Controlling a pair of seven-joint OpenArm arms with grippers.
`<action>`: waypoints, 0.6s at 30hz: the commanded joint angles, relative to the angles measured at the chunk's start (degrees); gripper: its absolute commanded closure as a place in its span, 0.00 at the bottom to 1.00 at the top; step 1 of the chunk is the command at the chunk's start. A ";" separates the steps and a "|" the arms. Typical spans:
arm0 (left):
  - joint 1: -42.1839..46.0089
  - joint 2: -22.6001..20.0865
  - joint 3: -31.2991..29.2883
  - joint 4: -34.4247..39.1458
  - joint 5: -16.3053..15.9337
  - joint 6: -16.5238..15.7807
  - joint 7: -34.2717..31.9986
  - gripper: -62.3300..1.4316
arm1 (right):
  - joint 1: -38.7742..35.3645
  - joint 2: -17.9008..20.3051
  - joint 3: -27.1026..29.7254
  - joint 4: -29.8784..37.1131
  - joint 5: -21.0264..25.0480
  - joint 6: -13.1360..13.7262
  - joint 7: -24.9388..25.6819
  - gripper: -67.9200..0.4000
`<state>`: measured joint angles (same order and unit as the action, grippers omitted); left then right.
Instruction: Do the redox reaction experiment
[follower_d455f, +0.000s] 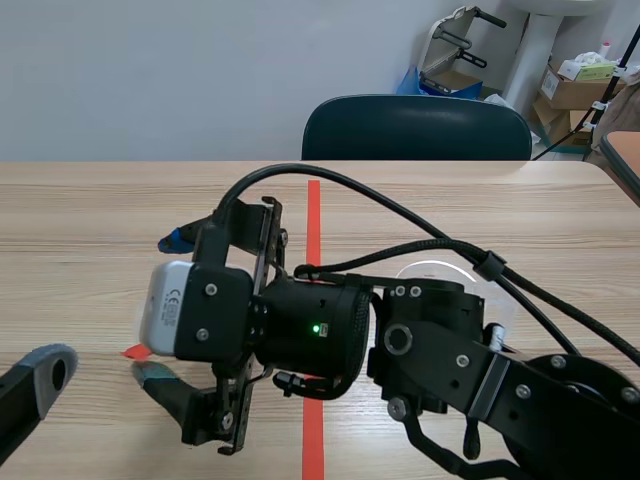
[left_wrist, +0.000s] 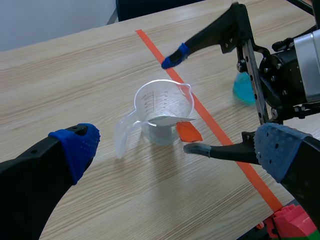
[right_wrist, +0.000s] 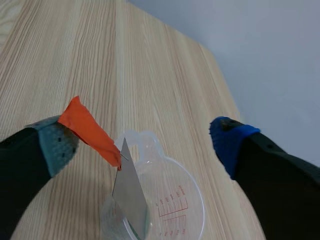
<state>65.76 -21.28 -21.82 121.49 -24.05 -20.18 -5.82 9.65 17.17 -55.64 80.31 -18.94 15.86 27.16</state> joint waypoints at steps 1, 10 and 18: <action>0.26 0.26 -0.17 0.57 -0.33 -0.11 -0.81 0.00 | 0.98 0.26 0.07 1.40 0.39 -0.07 0.92 0.33; 0.24 0.26 -0.17 0.57 -0.33 -0.11 -0.81 0.00 | 0.98 0.28 0.13 1.40 0.39 -0.07 0.90 0.71; 0.24 0.26 -0.17 0.57 -0.33 -0.11 -0.81 0.00 | 0.98 0.28 0.24 1.40 0.39 -0.07 0.94 0.98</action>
<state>65.76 -21.28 -21.82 121.49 -24.05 -20.18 -5.82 9.65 17.17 -55.64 80.31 -18.94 15.86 27.16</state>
